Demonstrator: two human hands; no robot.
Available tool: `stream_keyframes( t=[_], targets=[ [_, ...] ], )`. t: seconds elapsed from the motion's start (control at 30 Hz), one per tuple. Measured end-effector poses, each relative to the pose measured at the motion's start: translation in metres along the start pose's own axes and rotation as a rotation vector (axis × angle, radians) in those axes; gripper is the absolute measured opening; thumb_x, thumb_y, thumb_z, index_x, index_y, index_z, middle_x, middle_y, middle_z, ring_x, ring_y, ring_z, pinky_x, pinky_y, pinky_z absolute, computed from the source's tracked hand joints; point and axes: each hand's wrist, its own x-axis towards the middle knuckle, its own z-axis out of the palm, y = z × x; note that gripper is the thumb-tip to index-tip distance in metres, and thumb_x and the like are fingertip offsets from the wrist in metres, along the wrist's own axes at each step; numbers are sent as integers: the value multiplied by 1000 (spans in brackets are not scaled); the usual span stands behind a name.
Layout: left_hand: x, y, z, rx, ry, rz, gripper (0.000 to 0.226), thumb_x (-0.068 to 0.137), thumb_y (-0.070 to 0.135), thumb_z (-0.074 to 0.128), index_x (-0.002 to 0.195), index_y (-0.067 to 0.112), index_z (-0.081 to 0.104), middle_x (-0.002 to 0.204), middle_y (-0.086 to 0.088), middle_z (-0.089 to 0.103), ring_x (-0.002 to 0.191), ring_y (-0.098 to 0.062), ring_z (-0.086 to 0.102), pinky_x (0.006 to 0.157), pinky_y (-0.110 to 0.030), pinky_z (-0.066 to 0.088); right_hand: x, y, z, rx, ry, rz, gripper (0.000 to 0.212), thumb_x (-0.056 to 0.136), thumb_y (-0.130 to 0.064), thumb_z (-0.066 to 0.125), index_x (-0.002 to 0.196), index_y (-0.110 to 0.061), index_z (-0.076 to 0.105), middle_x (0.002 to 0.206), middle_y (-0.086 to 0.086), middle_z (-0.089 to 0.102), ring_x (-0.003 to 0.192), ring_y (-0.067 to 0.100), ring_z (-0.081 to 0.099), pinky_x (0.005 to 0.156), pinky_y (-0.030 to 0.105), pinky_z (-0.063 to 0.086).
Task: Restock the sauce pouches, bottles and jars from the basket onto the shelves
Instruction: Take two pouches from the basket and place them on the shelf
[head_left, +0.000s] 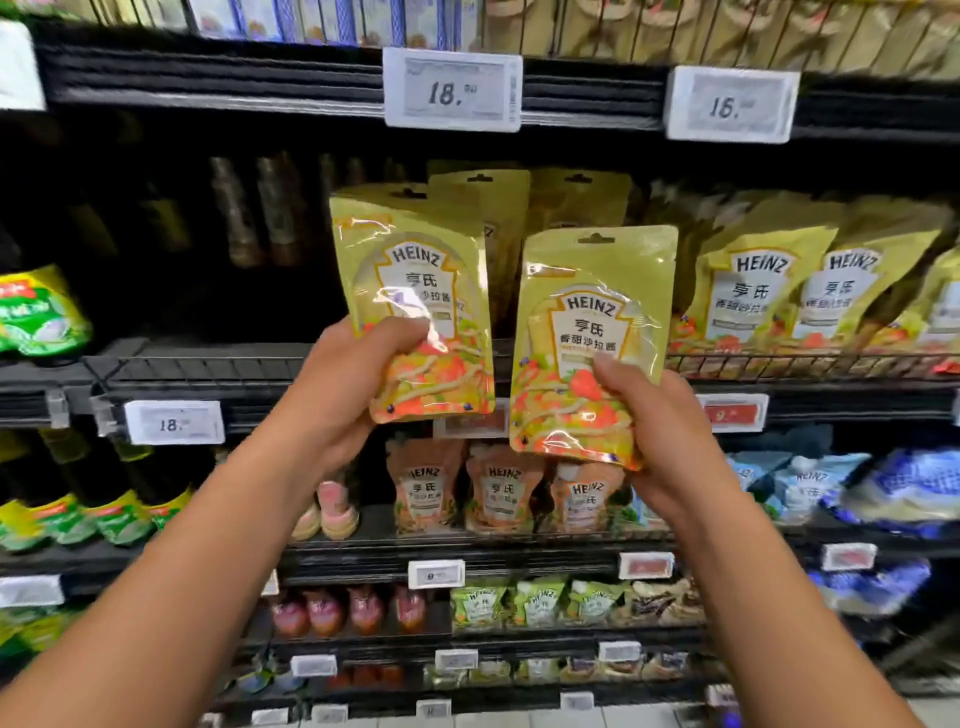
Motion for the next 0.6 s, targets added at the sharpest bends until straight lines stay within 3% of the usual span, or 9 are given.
stream_keyframes(
  t=[0.2, 0.37, 0.5, 0.53, 0.6],
  targets=[
    [54, 20, 29, 137, -9, 58, 12, 92, 19, 65, 100, 12, 72, 90, -7, 78, 80, -20, 76, 59, -27, 58, 60, -40, -8, -55, 33, -79, 12, 92, -17, 67, 103, -14, 70, 89, 4, 79, 80, 20, 77, 59, 28, 59],
    [89, 25, 40, 329, 84, 166, 18, 77, 17, 78, 94, 12, 74, 89, 0, 78, 85, -15, 75, 76, -31, 56, 102, -57, -11, -175, 52, -130, 17, 88, -22, 73, 102, -12, 69, 87, 4, 79, 82, 22, 77, 68, 36, 62],
    [109, 28, 40, 419, 187, 164, 15, 68, 12, 84, 78, 15, 74, 78, 7, 77, 79, -7, 74, 64, -18, 55, 126, -63, -11, -182, 135, -171, 20, 83, -15, 75, 94, -9, 60, 69, -1, 76, 68, 16, 76, 58, 34, 61],
    [113, 28, 38, 440, 209, 152, 14, 67, 9, 85, 72, 16, 73, 74, 9, 76, 77, -7, 74, 63, -18, 54, 130, -63, -10, -171, 158, -166, 24, 81, -13, 75, 97, -9, 58, 72, 1, 76, 67, 15, 76, 57, 32, 61],
    [121, 26, 36, 467, 241, 115, 19, 66, 2, 84, 61, 16, 72, 68, 9, 75, 77, -10, 73, 70, -23, 55, 139, -62, -10, -158, 184, -135, 54, 70, -16, 80, 118, -6, 55, 94, 6, 75, 79, 20, 76, 67, 38, 63]
  ],
)
